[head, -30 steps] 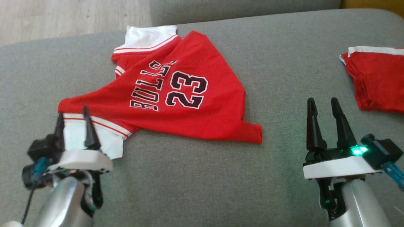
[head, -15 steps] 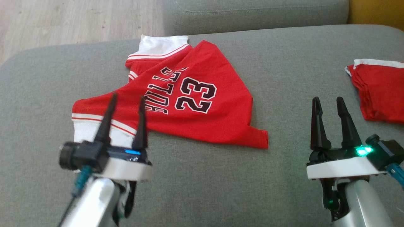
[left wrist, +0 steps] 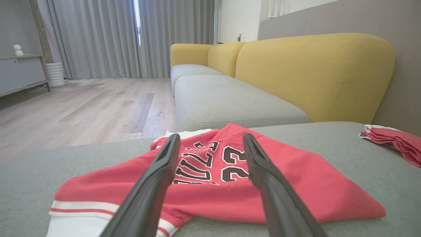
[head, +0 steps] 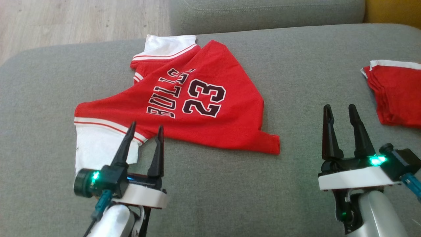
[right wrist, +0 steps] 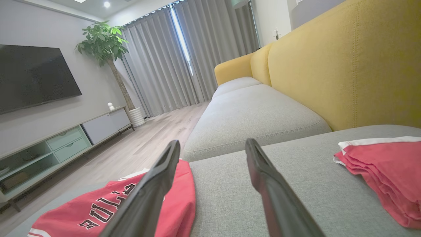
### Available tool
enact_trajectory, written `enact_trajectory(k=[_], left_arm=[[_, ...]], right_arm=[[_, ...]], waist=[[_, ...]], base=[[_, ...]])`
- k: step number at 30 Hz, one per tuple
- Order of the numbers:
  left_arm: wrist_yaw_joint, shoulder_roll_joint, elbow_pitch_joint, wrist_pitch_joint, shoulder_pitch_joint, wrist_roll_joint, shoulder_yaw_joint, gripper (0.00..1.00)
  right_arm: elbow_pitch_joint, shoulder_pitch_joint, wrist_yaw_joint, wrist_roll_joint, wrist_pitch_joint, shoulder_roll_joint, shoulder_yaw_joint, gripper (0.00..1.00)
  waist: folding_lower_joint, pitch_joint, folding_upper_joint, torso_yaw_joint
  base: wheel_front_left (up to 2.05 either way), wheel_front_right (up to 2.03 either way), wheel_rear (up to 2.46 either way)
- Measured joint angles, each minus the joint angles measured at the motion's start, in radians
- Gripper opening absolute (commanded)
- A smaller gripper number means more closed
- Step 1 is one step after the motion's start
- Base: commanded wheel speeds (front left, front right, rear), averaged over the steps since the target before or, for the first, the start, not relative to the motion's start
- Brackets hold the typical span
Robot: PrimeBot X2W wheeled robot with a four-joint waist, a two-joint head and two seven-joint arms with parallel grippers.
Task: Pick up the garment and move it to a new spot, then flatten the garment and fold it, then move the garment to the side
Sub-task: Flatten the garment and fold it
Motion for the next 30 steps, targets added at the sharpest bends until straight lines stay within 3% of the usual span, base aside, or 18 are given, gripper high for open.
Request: enact_trajectory(k=[11, 17, 21, 30], left_arm=[[-0.028, -0.038, -0.006, 0.0, 0.0, 0.043, 0.054, 1.0], [-0.054, -0.064, -0.001, 0.0, 0.0, 0.071, 0.064, 1.0], [-0.072, -0.083, 0.004, 0.0, -0.007, 0.083, 0.07, 1.0], [-0.114, -0.132, 0.034, 0.0, -0.038, 0.107, 0.07, 1.0]], right_arm=[[0.01, -0.012, 0.0, -0.053, 0.0, 0.0, 0.016, 1.0], [0.077, -0.135, 0.0, -0.123, 0.046, 0.0, 0.029, 1.0], [0.172, -0.271, 0.0, -0.151, 0.142, -0.002, 0.031, 1.0], [0.528, -0.494, 0.0, -0.134, 0.345, -0.028, -0.018, 1.0]], waist=[[-0.0001, 0.022, 0.0, 0.017], [0.0, 0.053, 0.0, 0.051], [0.0001, 0.083, 0.0, 0.086], [0.0002, 0.141, 0.0, 0.181]], base=[[0.0, 0.0, 0.0], [0.0, 0.0, 0.0], [0.0, 0.0, 0.0], [0.0, 0.0, 0.0]])
